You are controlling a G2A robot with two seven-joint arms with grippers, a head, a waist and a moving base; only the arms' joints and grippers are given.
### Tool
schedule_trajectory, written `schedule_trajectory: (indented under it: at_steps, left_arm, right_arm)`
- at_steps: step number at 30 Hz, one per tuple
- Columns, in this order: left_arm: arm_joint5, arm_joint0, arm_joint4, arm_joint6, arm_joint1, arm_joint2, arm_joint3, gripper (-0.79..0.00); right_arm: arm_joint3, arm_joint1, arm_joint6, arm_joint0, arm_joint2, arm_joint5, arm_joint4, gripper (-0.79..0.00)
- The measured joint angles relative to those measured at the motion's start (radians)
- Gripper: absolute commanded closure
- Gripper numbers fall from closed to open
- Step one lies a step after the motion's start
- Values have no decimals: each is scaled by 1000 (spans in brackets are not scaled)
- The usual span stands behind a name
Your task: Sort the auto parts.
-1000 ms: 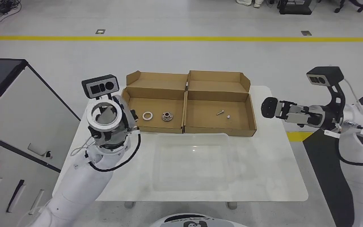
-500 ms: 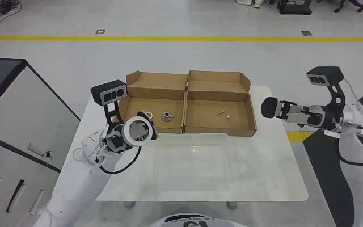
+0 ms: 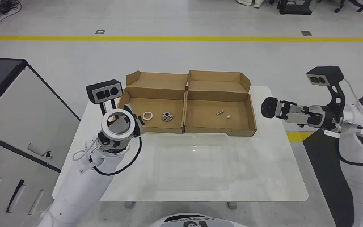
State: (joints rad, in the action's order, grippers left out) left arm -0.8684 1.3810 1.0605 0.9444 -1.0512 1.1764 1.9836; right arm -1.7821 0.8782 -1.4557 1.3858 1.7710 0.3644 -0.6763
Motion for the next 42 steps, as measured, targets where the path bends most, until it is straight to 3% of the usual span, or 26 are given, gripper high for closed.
schedule_trajectory:
  at_steps: [26,30,37,42]
  left_arm:
    - [8,-1,-8,-5,0,0,4,0]
    - [108,-26,-134,-60,-5,-12,15,0]
    - [350,-109,-530,-268,-26,-88,-13,0]
    - [454,-166,-757,-343,-40,-142,-34,0]
  right_arm:
    - [0,0,0,0,0,0,0,-785]
    - [0,0,0,0,0,0,0,-785]
    - [0,0,0,0,0,0,0,-785]
    - [0,0,0,0,0,0,0,-785]
